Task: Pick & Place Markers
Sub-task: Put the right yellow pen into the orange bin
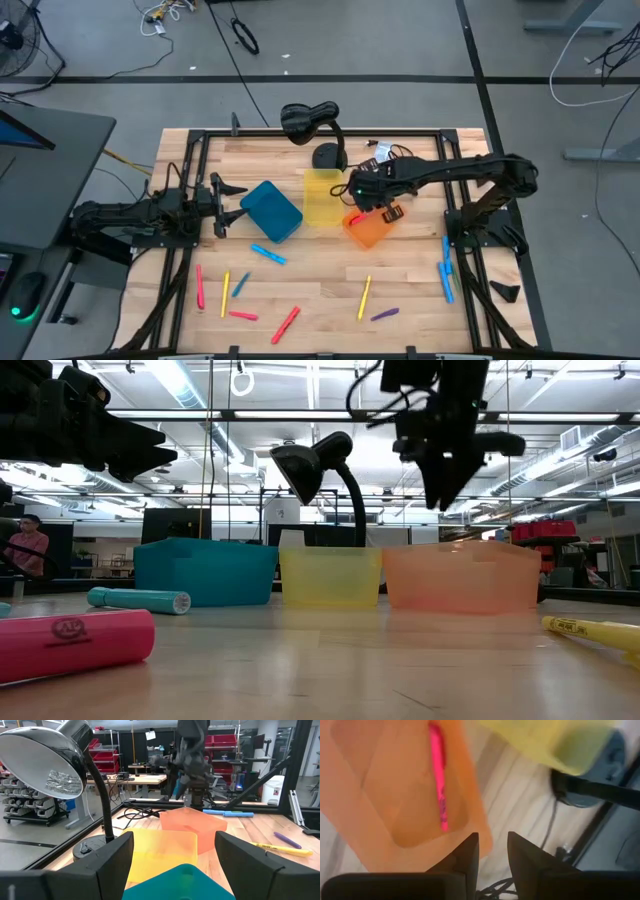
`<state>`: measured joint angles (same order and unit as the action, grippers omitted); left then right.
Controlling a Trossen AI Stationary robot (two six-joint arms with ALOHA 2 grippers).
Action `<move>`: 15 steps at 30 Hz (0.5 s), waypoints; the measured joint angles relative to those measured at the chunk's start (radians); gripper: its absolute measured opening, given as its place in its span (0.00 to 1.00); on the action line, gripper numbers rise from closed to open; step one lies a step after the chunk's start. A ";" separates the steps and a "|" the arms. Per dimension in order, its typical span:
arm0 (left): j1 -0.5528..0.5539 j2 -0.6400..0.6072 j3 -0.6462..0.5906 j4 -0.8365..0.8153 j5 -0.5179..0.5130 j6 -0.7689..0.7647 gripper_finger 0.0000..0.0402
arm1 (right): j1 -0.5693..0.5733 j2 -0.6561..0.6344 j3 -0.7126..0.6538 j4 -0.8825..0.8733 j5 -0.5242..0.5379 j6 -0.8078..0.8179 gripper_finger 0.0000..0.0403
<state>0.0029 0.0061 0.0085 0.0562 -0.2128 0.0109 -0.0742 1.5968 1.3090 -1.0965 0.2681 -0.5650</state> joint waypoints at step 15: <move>0.000 0.000 0.000 0.000 0.000 0.000 0.71 | 0.000 -0.008 0.161 -0.131 -0.136 0.612 0.26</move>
<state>0.0028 0.0060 0.0086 0.0563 -0.2127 0.0109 -0.0738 1.5883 1.4705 -1.2274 0.1324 0.0473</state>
